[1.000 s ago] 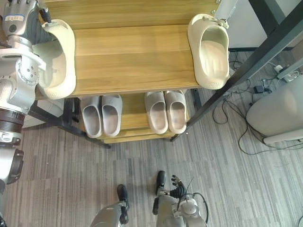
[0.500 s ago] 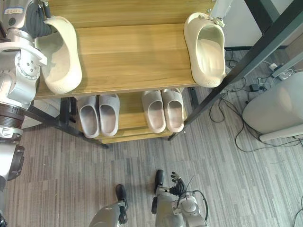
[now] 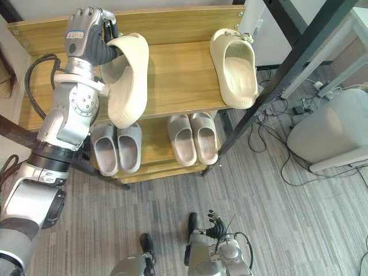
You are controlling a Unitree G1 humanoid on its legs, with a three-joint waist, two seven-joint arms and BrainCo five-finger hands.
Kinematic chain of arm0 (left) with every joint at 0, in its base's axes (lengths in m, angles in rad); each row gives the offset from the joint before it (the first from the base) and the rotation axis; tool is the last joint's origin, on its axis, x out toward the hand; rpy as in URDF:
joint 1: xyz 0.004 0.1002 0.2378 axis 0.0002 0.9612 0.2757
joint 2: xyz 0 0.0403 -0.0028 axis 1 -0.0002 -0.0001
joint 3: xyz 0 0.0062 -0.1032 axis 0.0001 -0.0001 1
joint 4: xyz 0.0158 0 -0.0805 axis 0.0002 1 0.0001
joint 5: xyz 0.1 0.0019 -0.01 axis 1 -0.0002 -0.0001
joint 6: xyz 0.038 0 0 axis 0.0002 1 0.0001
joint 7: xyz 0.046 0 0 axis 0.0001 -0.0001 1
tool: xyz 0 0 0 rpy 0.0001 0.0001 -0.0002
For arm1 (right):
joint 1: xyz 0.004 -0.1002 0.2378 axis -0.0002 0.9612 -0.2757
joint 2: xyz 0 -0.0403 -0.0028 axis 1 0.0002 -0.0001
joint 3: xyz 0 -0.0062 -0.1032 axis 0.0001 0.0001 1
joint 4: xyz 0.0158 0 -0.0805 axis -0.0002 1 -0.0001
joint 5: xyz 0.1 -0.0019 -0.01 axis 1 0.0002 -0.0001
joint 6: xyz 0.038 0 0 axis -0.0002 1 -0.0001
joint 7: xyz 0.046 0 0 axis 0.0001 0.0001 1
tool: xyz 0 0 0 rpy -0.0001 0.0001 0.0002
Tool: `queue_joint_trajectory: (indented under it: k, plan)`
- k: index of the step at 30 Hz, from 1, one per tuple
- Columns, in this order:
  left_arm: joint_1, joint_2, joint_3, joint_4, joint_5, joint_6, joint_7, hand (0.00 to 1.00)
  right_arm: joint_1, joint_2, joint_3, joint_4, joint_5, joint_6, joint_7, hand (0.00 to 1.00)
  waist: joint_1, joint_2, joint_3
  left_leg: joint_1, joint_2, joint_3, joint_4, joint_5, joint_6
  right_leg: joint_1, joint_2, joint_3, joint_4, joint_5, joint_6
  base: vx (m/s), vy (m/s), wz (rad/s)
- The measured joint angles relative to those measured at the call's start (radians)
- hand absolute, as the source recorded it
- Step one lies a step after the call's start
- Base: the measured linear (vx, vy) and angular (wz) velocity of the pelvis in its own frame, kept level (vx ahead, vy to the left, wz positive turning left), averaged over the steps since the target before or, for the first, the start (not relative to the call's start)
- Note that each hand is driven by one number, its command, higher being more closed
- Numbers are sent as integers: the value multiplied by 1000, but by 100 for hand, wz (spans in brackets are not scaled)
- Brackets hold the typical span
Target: Organize the slippers on the shoe rack
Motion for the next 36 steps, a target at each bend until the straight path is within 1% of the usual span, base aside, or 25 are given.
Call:
queue_joint_trajectory:
  k: [1, 4, 5, 8, 12, 13, 16, 18, 22, 23, 26, 33, 36]
  plan:
    - [0, 0, 0, 4, 0, 1, 0, 100, 0, -2, 0, 0, 0, 0, 0, 0, 0, 3, -2, 0, 0, 7, 1, -2, 0, -3, 0, 6, 0, 1, 1, -23, 27, -26]
    - [-3, -20, 0, 42, 0, 4, 8, 100, 8, -16, -1, 0, 0, 0, -1, 0, -6, 29, -16, -8, -1, 35, 6, -14, 4, -25, -1, 34, 0, 6, 7, -4, 35, -23]
    - [-8, -26, -2, 51, 0, 5, 19, 100, 11, -17, -1, 0, 0, 0, -1, 0, -17, 38, -22, -18, -1, 38, 19, -22, 6, -31, -2, 38, -1, 8, 10, 12, 43, -20]
    - [-39, -26, -22, 82, -1, 8, 26, 100, 14, -16, -2, -1, 0, 0, -1, 0, -39, 41, -22, -20, 2, 51, 35, -39, 5, -34, 0, 53, -3, 10, 13, 10, 36, -20]
    - [-135, -26, -65, 142, 8, 11, 32, 100, 19, -17, -14, -11, 0, 0, -5, 0, -55, 42, -22, -56, 1, 83, 70, -64, 13, -73, -1, 88, -9, 24, 16, -9, 35, -23]
    - [-147, -26, -69, 149, 11, 12, 36, 100, 20, -17, -19, -13, 1, 0, -5, 0, -56, 43, -21, -58, 1, 87, 72, -67, 14, -79, -1, 95, -9, 26, 17, -1, 34, -27]
    - [-180, -26, -81, 184, 13, 18, 40, 100, 34, -18, -21, -45, 1, -2, -7, 0, -72, 45, -20, -66, 3, 85, 99, -87, 17, -80, -1, 112, -13, 28, 20, 16, 47, -18]
    - [-235, -23, -90, 238, 13, 26, 43, 100, 35, -18, -23, -53, 3, -3, -8, 0, -82, 51, -20, -95, 8, 87, 138, -109, 21, -98, 0, 127, -15, 37, 22, -3, 46, -15]
    - [-268, 5, -90, 268, 13, 29, 45, 100, 37, -18, -23, -77, 33, -4, -8, 0, -94, 66, -11, -126, 8, 87, 171, -127, 26, -122, -1, 144, -16, 45, 24, -7, 36, -11]
    - [-268, 6, -90, 273, 12, 30, 45, 0, 37, -18, -23, -77, 33, -4, -8, 0, -94, 67, -11, -127, 9, 87, 175, -129, 26, -123, -1, 146, -16, 45, 24, 1, 49, -12]
    - [-290, 9, -90, 285, 12, 30, 47, 0, 36, -18, -27, -78, 41, -9, -10, 0, -98, 74, -9, -150, 15, 86, 205, -143, 28, -135, 1, 151, -16, 49, 21, 1, 27, -4]
    - [-305, 9, -90, 291, 11, 32, 49, 0, 37, -18, -51, -79, 51, -22, -18, 0, -101, 89, -1, -163, 14, 66, 220, -145, 29, -136, 0, 143, -16, 52, 21, 0, 23, 3]
    - [-306, 8, -90, 291, 10, 32, 51, 0, 38, -18, -52, -79, 52, -27, -19, 0, -102, 91, 0, -165, 15, 57, 224, -146, 29, -134, 0, 139, -16, 52, 21, -3, 31, 5]
